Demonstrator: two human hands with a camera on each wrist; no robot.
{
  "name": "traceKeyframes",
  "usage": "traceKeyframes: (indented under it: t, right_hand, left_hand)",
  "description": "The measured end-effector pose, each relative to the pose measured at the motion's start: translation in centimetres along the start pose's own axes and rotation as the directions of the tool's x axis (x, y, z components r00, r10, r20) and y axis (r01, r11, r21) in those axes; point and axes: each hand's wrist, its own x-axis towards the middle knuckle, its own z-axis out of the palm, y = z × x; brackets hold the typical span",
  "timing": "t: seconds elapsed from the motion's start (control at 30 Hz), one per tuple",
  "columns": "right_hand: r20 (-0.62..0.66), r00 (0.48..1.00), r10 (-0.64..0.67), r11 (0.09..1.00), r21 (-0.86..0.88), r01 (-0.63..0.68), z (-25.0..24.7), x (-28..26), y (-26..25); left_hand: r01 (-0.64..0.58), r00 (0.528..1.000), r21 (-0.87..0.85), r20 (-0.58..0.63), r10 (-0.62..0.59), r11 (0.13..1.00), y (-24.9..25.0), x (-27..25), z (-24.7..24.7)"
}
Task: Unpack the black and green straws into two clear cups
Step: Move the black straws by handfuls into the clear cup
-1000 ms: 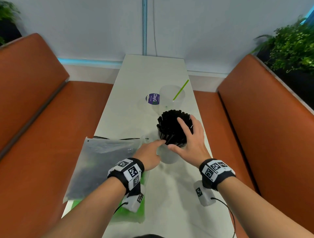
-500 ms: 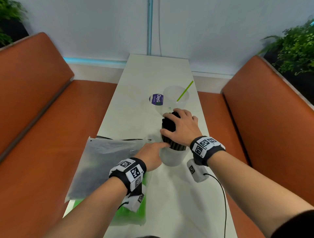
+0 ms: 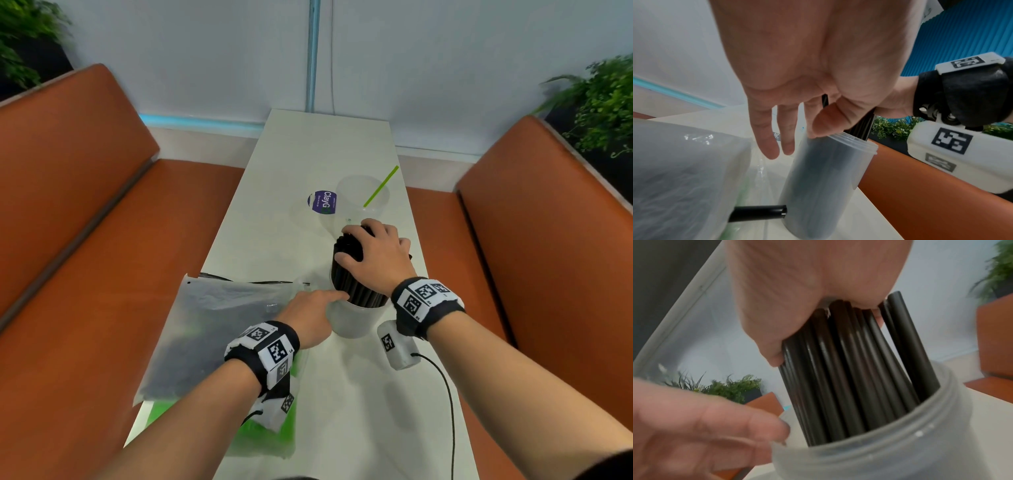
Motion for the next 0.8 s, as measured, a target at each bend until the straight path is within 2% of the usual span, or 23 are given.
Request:
traceKeyframes:
  t: [0.17, 0.27, 0.33, 0.4, 0.47, 0.53, 0.6, 0.67, 0.73, 0.8]
  right_hand:
    - [0.058, 0.995, -0.077, 0.997, -0.025, 0.079, -0.3, -0.4, 0.3]
    - [0.099, 0.992, -0.072, 0.997, 0.0, 0.072, -0.7, -0.7, 0.2]
    - [0.075, 0.995, -0.072, 0.997, 0.015, 0.071, -1.2, -0.9, -0.1]
    - [-0.02, 0.997, -0.078, 0.995, 0.052, 0.079, -1.7, -1.2, -0.6]
    - [-0.175, 0.979, -0.102, 0.972, 0.189, 0.135, -2.2, -1.5, -1.2]
    - [-0.339, 0.931, -0.131, 0.906, 0.341, 0.252, -2.6, -1.8, -2.2]
    - [-0.431, 0.891, -0.14, 0.83, 0.44, 0.343, -2.6, -2.3, -3.9]
    - [-0.397, 0.909, -0.127, 0.743, 0.569, 0.352, -2.3, -3.1, -6.0]
    - [-0.279, 0.952, -0.124, 0.654, 0.699, 0.29, -1.6, -3.8, -8.1]
    - [-0.132, 0.982, -0.136, 0.618, 0.763, 0.188, -0.6, -4.4, -9.4]
  left_hand:
    - [-0.003, 1.0, -0.003, 0.007, 0.003, 1.0, -0.2, 0.2, -0.2]
    - [-0.02, 1.0, 0.008, 0.003, 0.02, 1.0, -0.3, 0.2, -0.4]
    - [-0.024, 0.999, -0.008, -0.022, 0.024, 1.0, -0.6, 0.3, -0.7]
    - [-0.023, 0.997, -0.062, -0.072, 0.019, 0.998, -1.1, 0.4, -1.2]
    - [-0.002, 0.989, -0.079, -0.147, -0.01, 0.997, -1.7, 0.4, -1.7]
    - [0.039, 0.97, -0.062, -0.239, -0.052, 0.997, -2.6, 0.5, -1.9]
    - [0.091, 0.956, -0.001, -0.28, -0.088, 0.996, -3.5, 0.4, -1.8]
    - [0.166, 0.957, 0.06, -0.252, -0.146, 0.984, -4.3, 0.0, -1.2]
    - [0.219, 0.954, 0.048, -0.219, -0.203, 0.975, -5.2, -0.4, -0.5]
    - [0.237, 0.946, -0.008, -0.226, -0.232, 0.972, -6.0, -0.9, -0.2]
